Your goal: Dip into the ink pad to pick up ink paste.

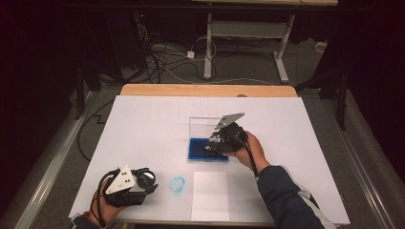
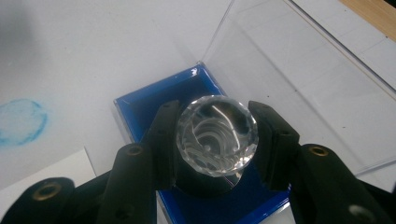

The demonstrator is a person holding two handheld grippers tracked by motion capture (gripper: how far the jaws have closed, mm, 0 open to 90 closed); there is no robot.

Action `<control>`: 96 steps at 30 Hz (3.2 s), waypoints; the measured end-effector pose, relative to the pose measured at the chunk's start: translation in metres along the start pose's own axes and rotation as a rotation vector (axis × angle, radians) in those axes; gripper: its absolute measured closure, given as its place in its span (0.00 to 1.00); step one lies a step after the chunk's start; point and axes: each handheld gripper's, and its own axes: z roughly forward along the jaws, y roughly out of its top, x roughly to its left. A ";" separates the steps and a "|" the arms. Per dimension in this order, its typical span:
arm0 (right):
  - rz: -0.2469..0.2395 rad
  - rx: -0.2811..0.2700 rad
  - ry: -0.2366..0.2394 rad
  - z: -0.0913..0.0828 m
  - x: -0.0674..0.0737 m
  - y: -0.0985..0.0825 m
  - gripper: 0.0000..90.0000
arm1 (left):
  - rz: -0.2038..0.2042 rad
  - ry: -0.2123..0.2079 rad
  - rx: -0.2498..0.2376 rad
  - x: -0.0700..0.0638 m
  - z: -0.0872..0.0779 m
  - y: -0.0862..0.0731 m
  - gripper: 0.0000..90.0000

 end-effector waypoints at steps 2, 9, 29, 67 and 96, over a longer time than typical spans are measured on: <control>0.002 0.009 0.000 0.002 0.000 0.000 0.64 | 0.004 0.000 0.003 0.000 0.000 0.001 0.40; -0.006 0.028 -0.014 0.007 0.001 -0.001 0.64 | 0.002 0.003 -0.003 0.001 -0.001 0.000 0.40; 0.020 0.021 -0.003 0.011 0.001 -0.003 0.64 | 0.010 -0.009 0.001 -0.001 0.000 0.001 0.40; 0.030 -0.012 0.009 -0.003 0.004 0.009 0.64 | 0.020 -0.014 0.008 -0.001 0.002 0.002 0.40; 0.013 0.041 0.018 0.005 0.007 0.021 0.64 | 0.014 -0.017 0.003 0.000 0.001 0.001 0.40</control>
